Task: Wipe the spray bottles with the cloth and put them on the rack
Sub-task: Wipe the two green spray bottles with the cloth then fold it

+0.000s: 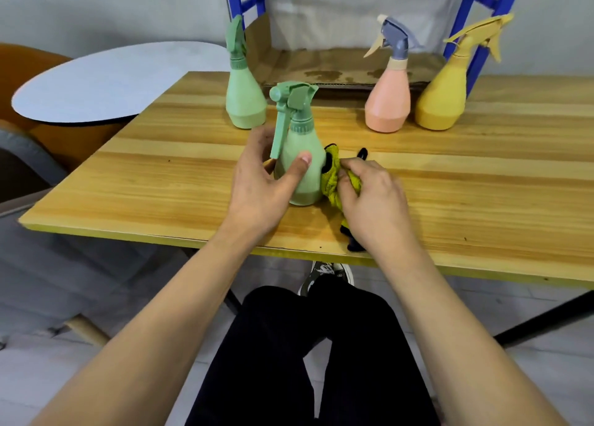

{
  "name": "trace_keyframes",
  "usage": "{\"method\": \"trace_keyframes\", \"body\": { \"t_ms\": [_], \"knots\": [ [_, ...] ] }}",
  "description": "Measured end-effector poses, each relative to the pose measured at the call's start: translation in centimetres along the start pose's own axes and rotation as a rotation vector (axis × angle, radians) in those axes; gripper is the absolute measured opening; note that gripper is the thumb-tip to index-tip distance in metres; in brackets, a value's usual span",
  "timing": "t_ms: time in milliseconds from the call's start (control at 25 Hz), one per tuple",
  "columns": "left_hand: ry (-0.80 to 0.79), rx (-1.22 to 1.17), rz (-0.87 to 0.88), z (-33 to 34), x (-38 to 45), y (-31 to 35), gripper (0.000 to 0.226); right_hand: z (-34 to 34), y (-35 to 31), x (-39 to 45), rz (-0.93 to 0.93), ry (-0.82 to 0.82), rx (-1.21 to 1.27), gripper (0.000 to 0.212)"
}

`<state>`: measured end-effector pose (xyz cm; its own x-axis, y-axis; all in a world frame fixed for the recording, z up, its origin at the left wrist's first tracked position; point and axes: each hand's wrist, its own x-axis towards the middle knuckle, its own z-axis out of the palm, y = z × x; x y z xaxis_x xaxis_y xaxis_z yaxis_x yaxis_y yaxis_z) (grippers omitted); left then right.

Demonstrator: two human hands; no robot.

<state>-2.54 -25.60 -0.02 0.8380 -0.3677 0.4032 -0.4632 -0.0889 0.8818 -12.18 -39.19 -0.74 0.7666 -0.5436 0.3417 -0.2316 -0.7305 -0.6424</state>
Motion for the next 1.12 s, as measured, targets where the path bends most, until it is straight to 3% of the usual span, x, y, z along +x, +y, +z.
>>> {"method": "trace_keyframes", "body": {
  "t_ms": [120,280,360,520,600,760,920,1120],
  "knots": [
    [0.109,0.219,0.001,0.5,0.5,-0.2,0.064,0.6,0.0,-0.4,0.0,0.103,0.116,0.028],
    [0.148,0.305,-0.122,1.2,0.8,1.1,0.058,0.2,0.4,-0.8,0.043,0.093,0.217,0.027],
    [0.062,0.232,-0.143,0.2,1.2,1.7,0.055,0.4,0.5,-0.6,0.032,0.106,0.226,0.025],
    [-0.225,-0.184,-0.194,-3.1,3.8,1.9,0.047,0.6,0.7,-0.5,0.02,0.107,0.226,0.024],
    [-0.288,-0.12,-0.076,-3.8,4.1,1.8,0.033,0.6,0.6,-0.7,0.024,0.113,0.24,0.025],
    [-0.144,0.063,-0.009,-2.8,2.8,2.1,0.023,0.4,0.6,-0.4,0.1,0.178,0.281,0.025],
    [-0.028,0.102,0.006,-2.1,2.1,2.3,0.018,1.5,-1.0,-0.3,0.119,0.198,0.578,0.021],
    [-0.023,0.269,0.058,-2.4,2.2,1.5,0.05,1.4,-3.1,1.7,0.065,0.128,0.569,0.024]
  ]
}}
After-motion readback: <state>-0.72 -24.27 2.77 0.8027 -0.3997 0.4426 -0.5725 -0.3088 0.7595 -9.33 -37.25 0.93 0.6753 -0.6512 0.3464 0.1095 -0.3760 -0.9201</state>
